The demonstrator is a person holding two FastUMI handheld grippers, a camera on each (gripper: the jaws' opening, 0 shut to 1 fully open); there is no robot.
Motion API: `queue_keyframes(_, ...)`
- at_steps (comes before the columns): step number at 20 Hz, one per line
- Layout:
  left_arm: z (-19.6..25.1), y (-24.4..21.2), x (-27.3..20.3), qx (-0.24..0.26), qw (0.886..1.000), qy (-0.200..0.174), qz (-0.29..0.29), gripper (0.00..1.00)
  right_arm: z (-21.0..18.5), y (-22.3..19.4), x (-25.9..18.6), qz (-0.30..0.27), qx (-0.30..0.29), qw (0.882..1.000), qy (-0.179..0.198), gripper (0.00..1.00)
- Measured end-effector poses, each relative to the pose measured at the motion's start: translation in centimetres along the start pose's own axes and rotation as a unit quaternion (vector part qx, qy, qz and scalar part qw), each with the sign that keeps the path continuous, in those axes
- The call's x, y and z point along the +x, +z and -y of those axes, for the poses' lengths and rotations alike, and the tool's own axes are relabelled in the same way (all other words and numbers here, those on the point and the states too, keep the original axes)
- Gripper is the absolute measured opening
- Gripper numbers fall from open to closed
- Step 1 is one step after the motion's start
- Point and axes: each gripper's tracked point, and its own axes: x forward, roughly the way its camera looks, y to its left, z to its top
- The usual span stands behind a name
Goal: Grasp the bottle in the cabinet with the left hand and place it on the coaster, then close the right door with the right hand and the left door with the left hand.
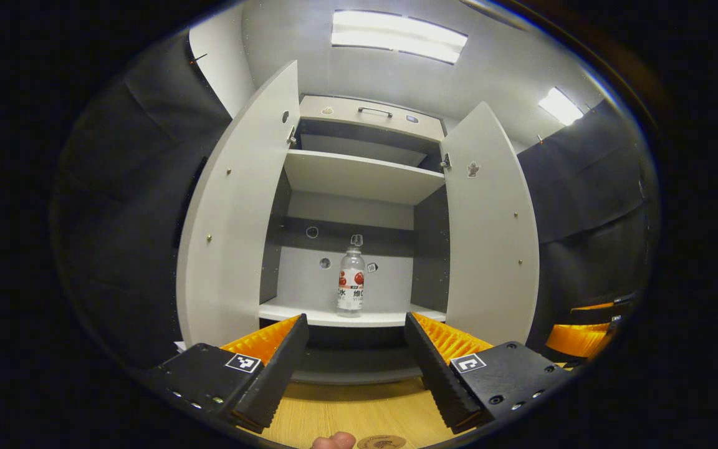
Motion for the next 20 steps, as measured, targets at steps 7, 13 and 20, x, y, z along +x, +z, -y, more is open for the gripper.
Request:
queue_keyframes(7,-0.5,1.7,12.0,-0.028,0.999,-0.020,0.022,0.95,0.8,0.2,0.0,0.001,0.000,1.000,-0.015,1.00)
queue_keyframes(13,-2.6,-3.5,22.9,-0.006,0.999,-0.003,-0.039,0.94,2.6,0.4,0.4,-0.001,0.006,0.999,-0.043,1.00)
queue_keyframes(20,-4.2,-6.5,29.9,-0.003,0.997,0.023,-0.072,0.94,5.5,0.8,1.5,0.003,0.010,0.996,-0.087,1.00)
